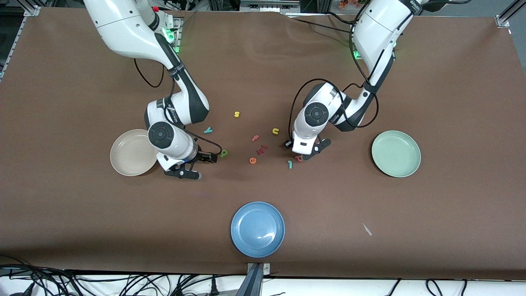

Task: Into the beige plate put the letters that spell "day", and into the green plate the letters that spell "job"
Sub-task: 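Grasp the blue o while the right gripper reaches the yellow d, then place the blue o on the green plate with the left gripper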

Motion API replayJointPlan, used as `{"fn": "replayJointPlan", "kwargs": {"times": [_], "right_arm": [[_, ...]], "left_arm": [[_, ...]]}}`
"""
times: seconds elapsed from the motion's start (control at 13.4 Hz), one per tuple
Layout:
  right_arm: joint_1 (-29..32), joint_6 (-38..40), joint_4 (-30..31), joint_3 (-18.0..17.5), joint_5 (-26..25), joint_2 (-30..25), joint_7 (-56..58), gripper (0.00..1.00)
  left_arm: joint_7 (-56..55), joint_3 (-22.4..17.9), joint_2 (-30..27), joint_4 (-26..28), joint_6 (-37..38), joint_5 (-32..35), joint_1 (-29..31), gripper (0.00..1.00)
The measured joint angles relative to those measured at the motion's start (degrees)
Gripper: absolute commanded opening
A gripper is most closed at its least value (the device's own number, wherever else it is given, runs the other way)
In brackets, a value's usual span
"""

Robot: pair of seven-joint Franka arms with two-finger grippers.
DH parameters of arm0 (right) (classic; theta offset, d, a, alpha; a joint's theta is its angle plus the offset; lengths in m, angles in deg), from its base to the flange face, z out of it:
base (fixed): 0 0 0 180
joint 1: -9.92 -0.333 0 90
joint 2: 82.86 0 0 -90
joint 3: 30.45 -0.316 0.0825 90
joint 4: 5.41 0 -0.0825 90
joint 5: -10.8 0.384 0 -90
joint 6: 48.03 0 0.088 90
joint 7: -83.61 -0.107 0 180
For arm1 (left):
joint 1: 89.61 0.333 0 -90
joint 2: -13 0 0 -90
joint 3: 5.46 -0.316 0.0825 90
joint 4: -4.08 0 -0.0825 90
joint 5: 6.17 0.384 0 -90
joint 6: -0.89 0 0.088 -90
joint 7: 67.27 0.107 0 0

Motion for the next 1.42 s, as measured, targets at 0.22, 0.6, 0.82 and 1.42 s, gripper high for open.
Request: {"fn": "replayJointPlan", "kwargs": {"times": [0.22,0.6,0.82,1.42], "right_arm": [[-0.01,-0.28,0.12,0.0,0.01,1.13,0.0,0.88],[-0.01,-2.22,0.24,0.0,0.01,2.44,0.0,0.7],[-0.06,-2.27,0.25,-0.01,0.02,2.5,0.0,0.51],[-0.12,-2.22,0.24,0.06,0.02,2.27,-0.01,0.24]], "left_arm": [[0.14,0.05,0.09,-0.33,-0.05,0.14,0.0,0.11],[2.8,0.02,-3.6,-2.82,2.16,2.83,2.08,0.1],[12.65,0.04,-12.96,-3.6,12.79,2.83,8.68,0.11],[52.42,-0.41,-16.3,1.33,22.41,2.84,31.79,0.13]]}}
